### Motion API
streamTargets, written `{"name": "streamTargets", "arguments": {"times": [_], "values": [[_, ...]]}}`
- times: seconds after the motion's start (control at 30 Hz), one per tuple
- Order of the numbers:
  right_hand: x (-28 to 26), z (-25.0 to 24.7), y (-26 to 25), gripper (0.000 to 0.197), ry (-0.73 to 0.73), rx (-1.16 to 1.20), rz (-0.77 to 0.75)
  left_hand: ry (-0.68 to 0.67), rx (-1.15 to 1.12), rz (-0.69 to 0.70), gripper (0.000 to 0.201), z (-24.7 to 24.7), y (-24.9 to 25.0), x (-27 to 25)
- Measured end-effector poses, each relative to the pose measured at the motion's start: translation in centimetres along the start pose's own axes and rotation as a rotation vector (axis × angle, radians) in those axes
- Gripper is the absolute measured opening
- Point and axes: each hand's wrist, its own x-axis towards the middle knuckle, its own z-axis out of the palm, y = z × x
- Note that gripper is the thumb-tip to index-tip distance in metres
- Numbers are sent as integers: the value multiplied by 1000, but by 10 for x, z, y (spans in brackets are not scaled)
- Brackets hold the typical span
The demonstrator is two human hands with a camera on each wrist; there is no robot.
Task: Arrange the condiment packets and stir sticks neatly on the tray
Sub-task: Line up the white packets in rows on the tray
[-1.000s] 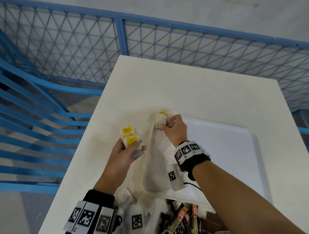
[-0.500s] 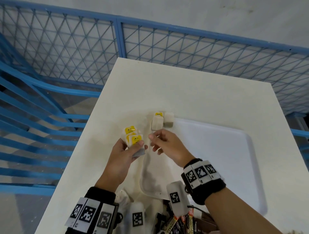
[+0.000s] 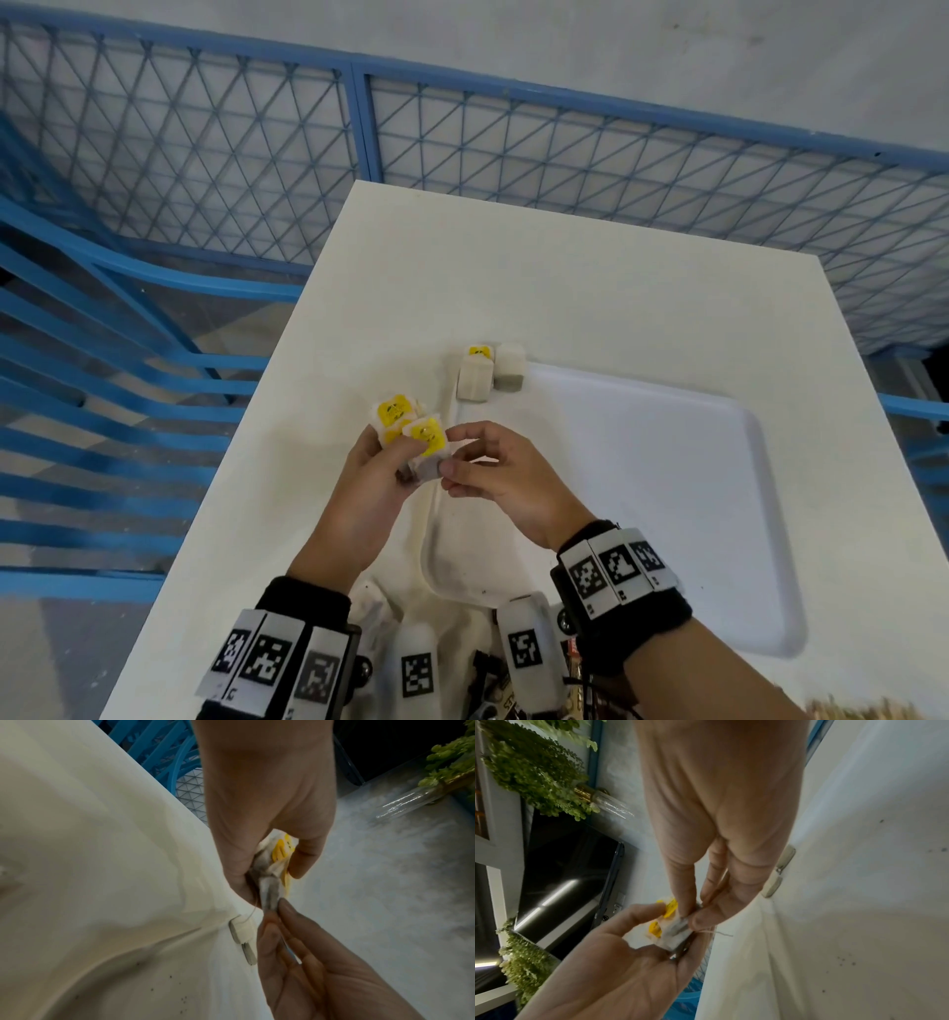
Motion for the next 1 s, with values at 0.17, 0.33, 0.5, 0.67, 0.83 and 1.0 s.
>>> {"name": "streamTargets", "arguments": {"times": [0.17, 0.33, 0.5, 0.67, 0.83, 1.0], "values": [[0, -7, 3, 17, 9, -18, -16, -8, 4, 7, 29, -1, -3, -3], [2, -12, 3, 10, 18, -13, -12, 17, 51, 20, 17, 2, -4, -4], [11, -27, 0, 13, 146, 20, -27, 112, 92, 9, 9, -2, -2, -4], [31, -52, 2, 15, 433, 70, -54, 142, 67, 4, 15, -6, -2, -5], [53, -63, 6, 13, 588, -105, -49, 98, 13, -22, 10, -7, -3, -5], [67, -64, 9, 16, 665, -368, -56, 42, -35, -27, 21, -4, -2, -7]]}}
